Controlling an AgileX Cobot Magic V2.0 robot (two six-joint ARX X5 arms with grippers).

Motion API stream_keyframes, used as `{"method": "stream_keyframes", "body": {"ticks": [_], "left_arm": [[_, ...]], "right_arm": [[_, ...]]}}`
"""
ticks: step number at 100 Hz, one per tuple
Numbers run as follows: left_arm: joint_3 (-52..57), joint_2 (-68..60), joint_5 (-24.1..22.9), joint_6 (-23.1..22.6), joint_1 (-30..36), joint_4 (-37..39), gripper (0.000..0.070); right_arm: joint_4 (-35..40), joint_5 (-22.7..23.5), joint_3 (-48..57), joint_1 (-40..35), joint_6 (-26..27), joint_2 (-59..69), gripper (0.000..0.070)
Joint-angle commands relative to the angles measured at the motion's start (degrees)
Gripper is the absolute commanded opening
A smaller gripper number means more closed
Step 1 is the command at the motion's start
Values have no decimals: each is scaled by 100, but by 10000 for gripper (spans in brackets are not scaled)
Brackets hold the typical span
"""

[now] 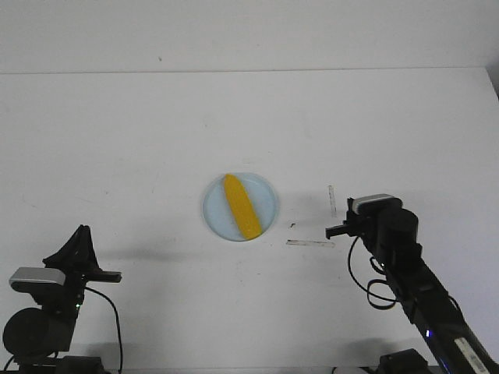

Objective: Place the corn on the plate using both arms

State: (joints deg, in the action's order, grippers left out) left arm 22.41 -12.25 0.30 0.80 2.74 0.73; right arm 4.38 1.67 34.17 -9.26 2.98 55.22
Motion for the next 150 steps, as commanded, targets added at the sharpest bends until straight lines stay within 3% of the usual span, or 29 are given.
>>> {"method": "stream_keyframes", "body": {"ticks": [1,19,39,82,150], "left_arm": [[50,7,9,11,-15,66,2],[50,7,9,11,-15,66,2],[50,7,9,11,-15,66,2],[50,7,9,11,-15,66,2],[50,7,9,11,-15,66,2]], "right_arm": [[-354,-17,-258,293,-26,-332,15],[-404,31,-782,1102,-26,-1252,15],[-584,415,-1172,1541,-24,-2164,15],[-321,262,-1239,1561,9,-3956,14],[-282,280,-1237,1561,162,-4135,15]]}}
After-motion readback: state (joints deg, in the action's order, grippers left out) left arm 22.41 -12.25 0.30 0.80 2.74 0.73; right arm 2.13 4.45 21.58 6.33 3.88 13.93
